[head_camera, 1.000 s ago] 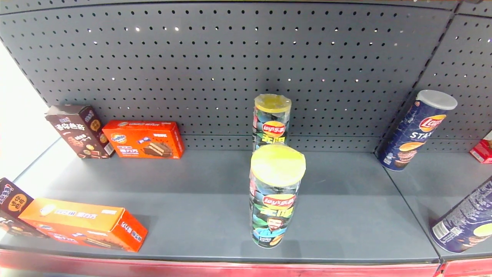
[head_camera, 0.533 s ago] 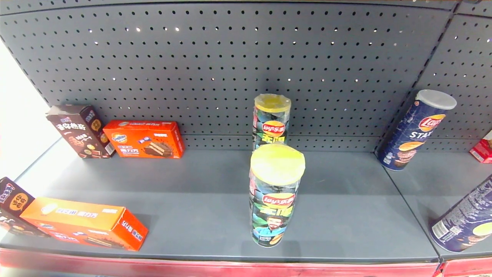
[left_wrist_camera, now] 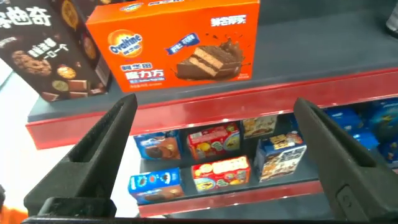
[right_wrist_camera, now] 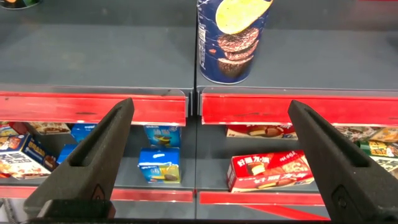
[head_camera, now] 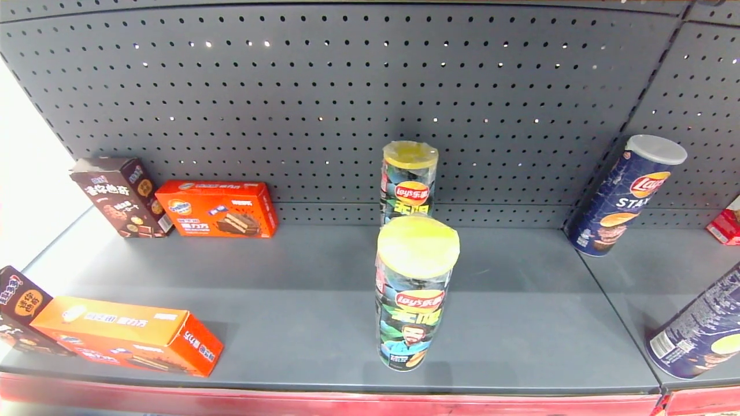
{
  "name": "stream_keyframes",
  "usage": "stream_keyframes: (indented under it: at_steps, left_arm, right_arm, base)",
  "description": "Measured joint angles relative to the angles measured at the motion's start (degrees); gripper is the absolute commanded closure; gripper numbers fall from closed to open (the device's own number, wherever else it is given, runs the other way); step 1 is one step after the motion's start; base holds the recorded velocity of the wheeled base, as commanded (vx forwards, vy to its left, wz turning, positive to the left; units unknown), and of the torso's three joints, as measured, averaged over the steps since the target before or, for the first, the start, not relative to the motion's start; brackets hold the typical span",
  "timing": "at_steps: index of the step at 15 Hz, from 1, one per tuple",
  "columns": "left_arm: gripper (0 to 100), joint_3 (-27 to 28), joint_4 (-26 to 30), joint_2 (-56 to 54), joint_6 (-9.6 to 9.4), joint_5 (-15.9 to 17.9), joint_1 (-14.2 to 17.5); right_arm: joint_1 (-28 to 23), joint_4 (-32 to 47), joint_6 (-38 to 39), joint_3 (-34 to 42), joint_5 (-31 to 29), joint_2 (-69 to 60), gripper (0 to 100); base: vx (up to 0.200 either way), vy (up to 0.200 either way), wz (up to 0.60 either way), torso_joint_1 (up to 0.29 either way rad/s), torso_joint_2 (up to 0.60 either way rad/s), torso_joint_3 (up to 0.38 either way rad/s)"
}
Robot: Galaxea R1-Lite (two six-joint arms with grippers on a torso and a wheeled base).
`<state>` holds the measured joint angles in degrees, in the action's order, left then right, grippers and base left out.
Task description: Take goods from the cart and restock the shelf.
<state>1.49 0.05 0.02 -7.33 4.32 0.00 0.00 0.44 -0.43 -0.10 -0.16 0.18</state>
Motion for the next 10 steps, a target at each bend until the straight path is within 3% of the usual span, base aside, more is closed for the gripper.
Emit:
stream_keyframes:
  at_steps: [2,3,5,6,7,10]
  left_arm:
    - [0,0.1,-0.2,0.0,-2.17,-2.4,0.0]
    - [0,0.1,-0.2,0.0,-2.17,-2.5,0.0]
    - [0,0.1,0.1,0.0,1.54,-1.5,0.0]
    - [0,0.1,0.3,0.0,5.03,-0.6,-0.1]
    - [0,0.2,0.4,0.2,6.97,0.0,-0.2]
    - [0,0.3,0.6,1.0,7.38,0.2,-0.5]
  right_arm:
    - [0.0,0.0,0.0,0.0,0.0,0.0,0]
    - [0.0,0.0,0.0,0.0,0.0,0.0,0]
    - [0.0,0.0,0.0,0.0,0.0,0.0,0]
    - [0.0,0.0,0.0,0.0,0.0,0.0,0]
    - [0.0,0.0,-0.1,0.0,0.0,0.0,0]
    - [0.0,-0.1,-0.1,0.0,0.0,0.0,0]
  base:
    - [0.000,0.000,0.00,0.000,0.00,0.000]
    - [0.000,0.000,0.00,0.000,0.00,0.000]
    - [0.000,0.000,0.00,0.000,0.00,0.000]
    - [0.000,0.000,0.00,0.000,0.00,0.000]
    - [0.000,0.000,0.00,0.000,0.00,0.000]
    - [0.000,0.000,0.00,0.000,0.00,0.000]
